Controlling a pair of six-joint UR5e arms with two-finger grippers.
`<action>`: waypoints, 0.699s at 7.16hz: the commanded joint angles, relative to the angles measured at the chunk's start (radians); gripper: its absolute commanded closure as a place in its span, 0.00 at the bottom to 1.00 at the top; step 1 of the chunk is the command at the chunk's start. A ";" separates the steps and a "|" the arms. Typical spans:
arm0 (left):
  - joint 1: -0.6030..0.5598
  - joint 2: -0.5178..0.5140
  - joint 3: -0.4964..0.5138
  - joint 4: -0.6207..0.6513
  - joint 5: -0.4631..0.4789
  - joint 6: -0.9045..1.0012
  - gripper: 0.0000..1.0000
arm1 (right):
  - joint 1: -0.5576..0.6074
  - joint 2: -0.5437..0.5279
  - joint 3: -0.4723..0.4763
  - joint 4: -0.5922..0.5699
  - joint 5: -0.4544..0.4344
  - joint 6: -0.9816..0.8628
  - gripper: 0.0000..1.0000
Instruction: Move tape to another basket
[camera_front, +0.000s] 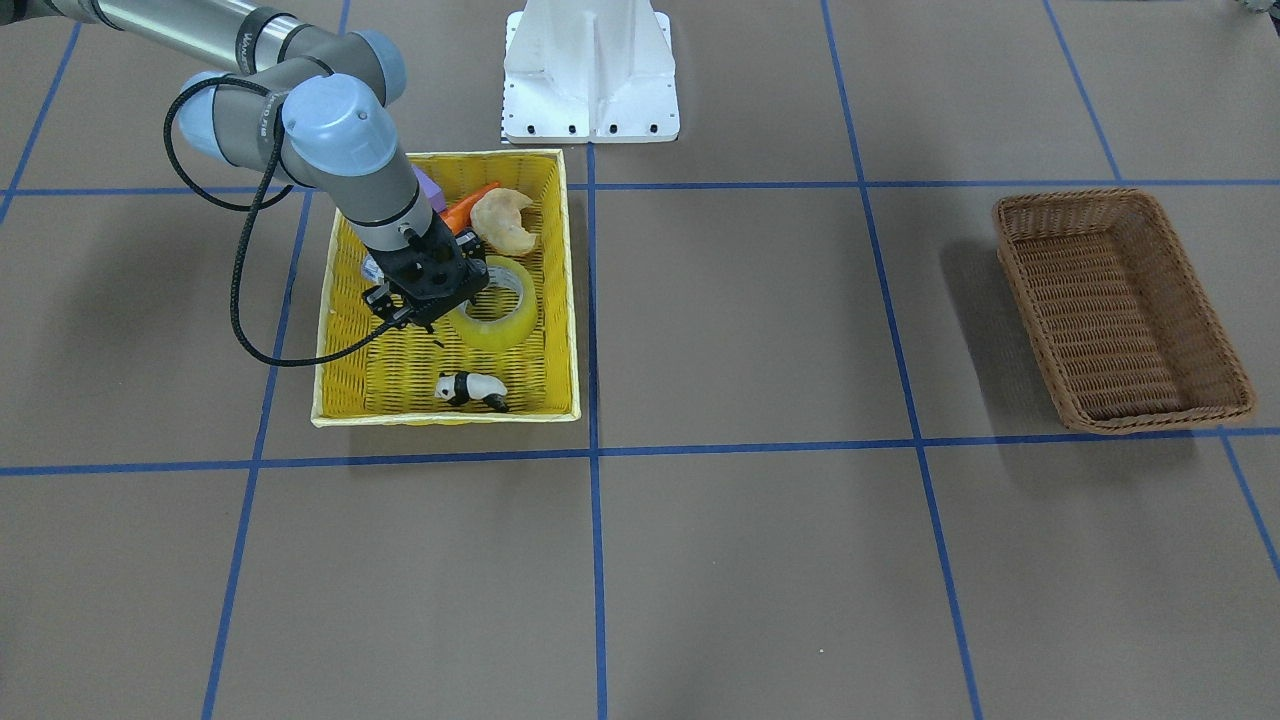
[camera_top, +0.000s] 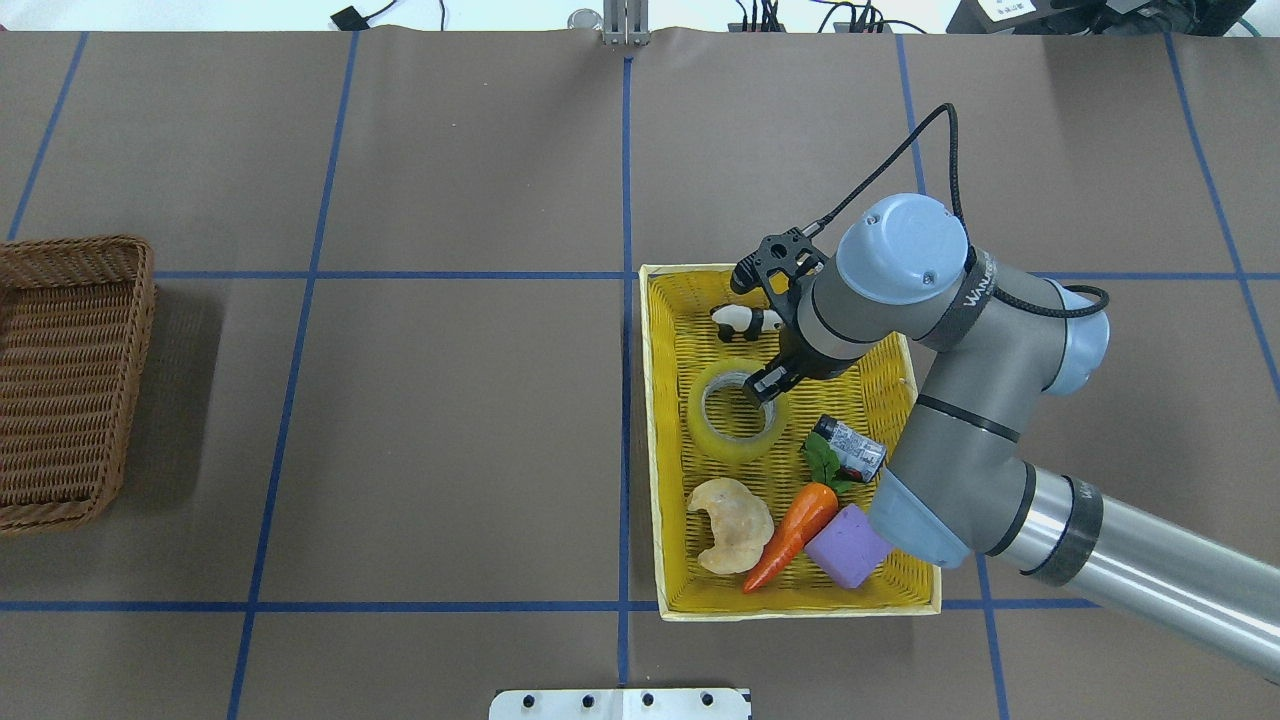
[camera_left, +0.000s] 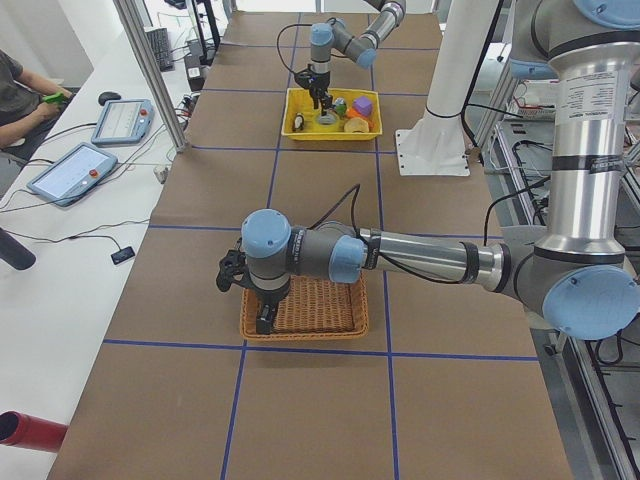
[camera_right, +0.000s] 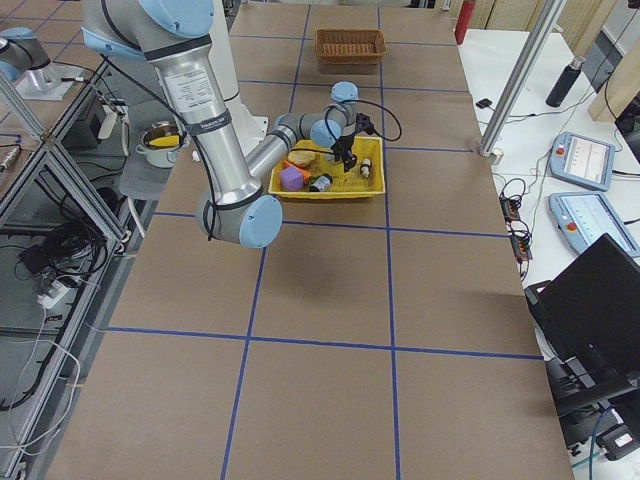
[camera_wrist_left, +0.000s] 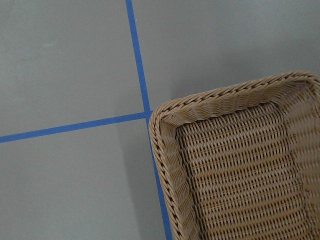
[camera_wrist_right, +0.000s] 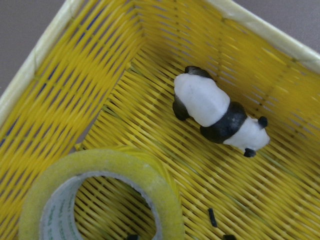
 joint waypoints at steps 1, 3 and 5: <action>0.000 0.000 -0.001 0.000 0.000 0.000 0.02 | 0.000 0.043 -0.043 0.002 0.000 0.010 0.42; 0.000 0.000 -0.001 -0.001 0.000 0.000 0.02 | 0.000 0.037 -0.051 0.002 0.003 0.008 0.93; 0.000 0.000 0.001 0.000 0.000 0.000 0.02 | 0.011 0.043 -0.048 -0.007 0.016 0.011 1.00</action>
